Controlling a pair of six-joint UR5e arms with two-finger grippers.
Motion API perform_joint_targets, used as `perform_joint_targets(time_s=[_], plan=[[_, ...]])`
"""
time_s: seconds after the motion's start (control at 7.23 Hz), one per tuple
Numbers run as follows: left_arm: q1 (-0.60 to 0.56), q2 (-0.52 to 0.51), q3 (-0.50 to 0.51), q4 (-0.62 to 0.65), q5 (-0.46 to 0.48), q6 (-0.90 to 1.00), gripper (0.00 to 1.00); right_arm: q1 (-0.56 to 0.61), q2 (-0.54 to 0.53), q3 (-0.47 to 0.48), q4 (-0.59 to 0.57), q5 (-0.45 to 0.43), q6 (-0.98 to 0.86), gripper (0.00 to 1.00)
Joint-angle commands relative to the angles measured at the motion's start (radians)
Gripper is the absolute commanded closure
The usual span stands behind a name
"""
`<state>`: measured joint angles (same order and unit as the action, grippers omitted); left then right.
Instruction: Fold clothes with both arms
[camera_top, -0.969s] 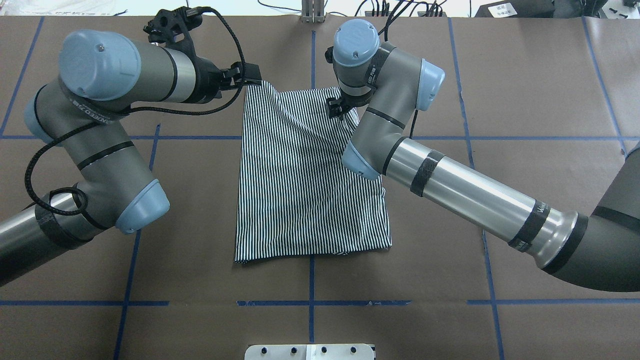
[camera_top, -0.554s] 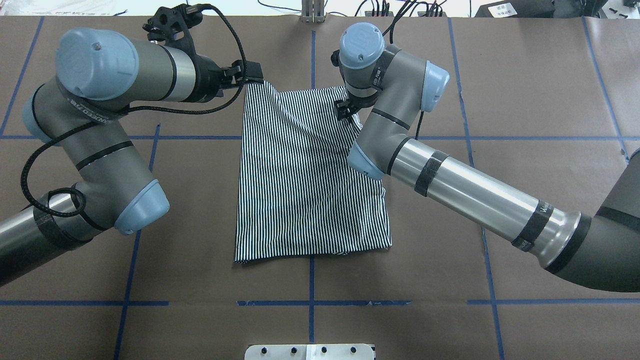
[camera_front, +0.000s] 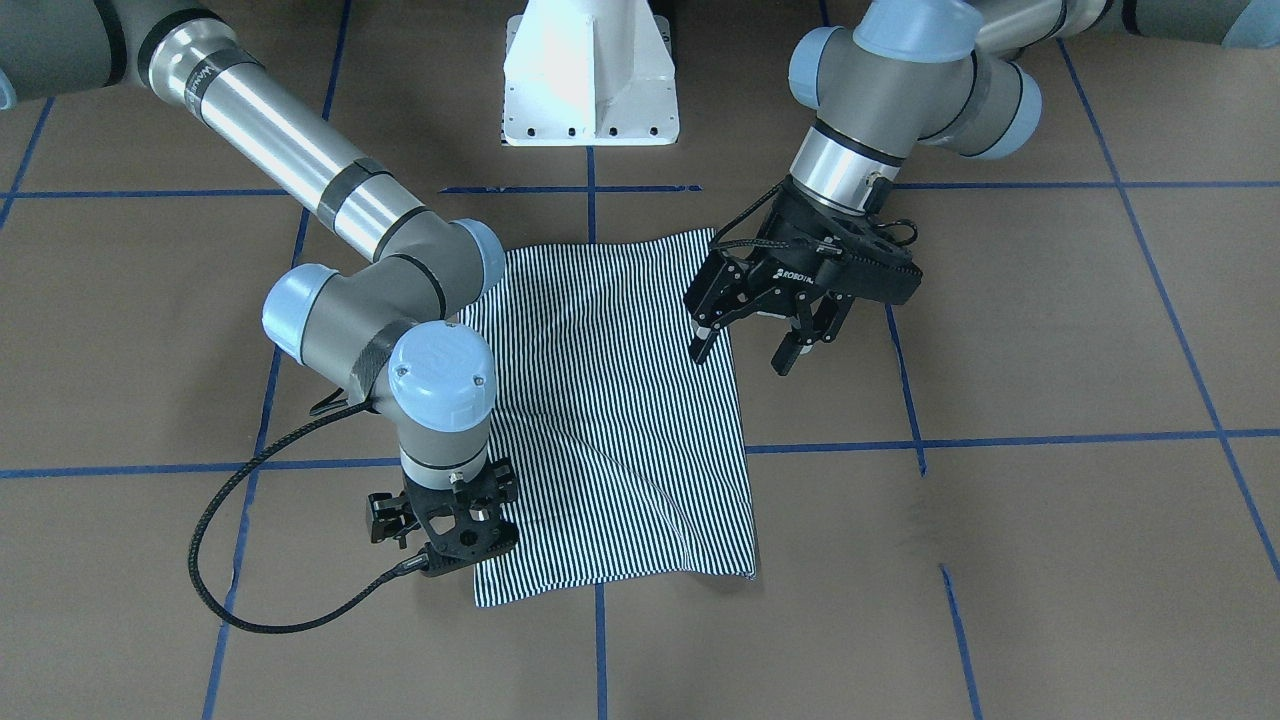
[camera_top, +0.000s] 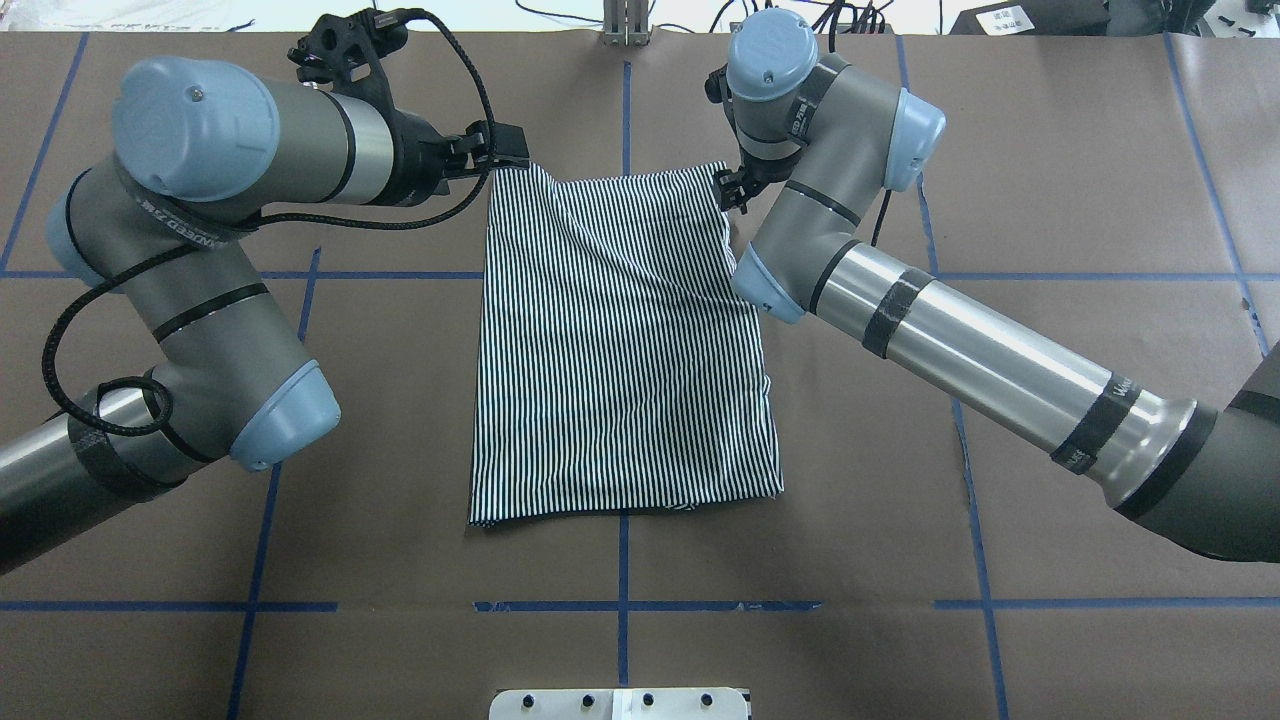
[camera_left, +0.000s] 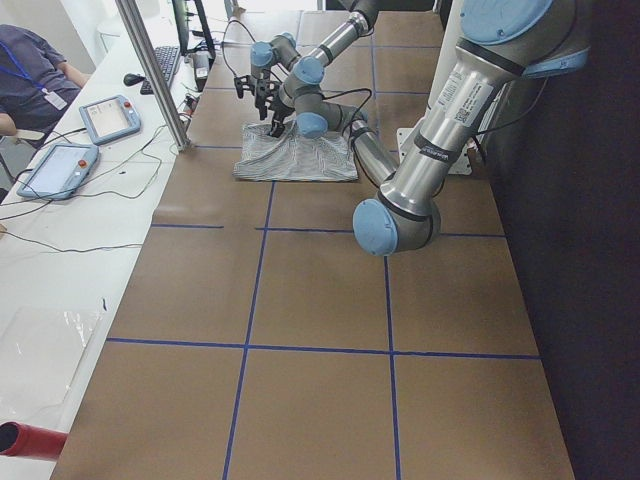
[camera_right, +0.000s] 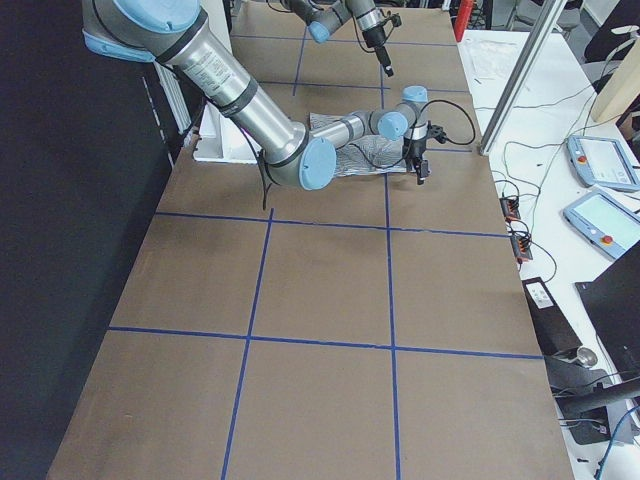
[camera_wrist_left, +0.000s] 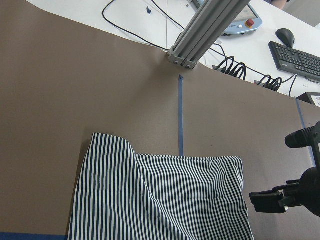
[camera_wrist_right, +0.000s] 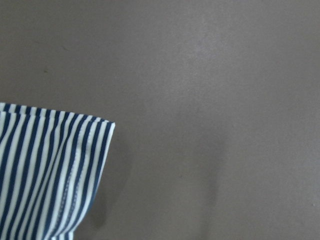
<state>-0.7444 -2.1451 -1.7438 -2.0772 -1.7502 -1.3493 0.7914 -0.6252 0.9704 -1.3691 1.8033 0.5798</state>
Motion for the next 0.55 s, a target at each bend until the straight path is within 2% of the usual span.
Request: perform_joint_targets(time_s=[0.0,0.14,0.28,0.42], plan=[[0.0,0.002,-0.005,0.002,-0.003,-0.001,0.0,0.029,0.01,0.019,0.004,0.008,-0.006,0.0],[0.0,0.014,-0.011,0.0,-0.082,-0.016,0.0,0.032,0.01,0.072,-0.005,0.043,0.002,0.0],[0.0,0.037,-0.011,0.003,-0.156,-0.115,0.0,0.034,-0.001,0.138,-0.065,0.126,0.006,0.0],[0.006,0.072,-0.029,0.012,-0.161,-0.216,0.0,0.031,-0.042,0.251,-0.161,0.155,0.014,0.0]])
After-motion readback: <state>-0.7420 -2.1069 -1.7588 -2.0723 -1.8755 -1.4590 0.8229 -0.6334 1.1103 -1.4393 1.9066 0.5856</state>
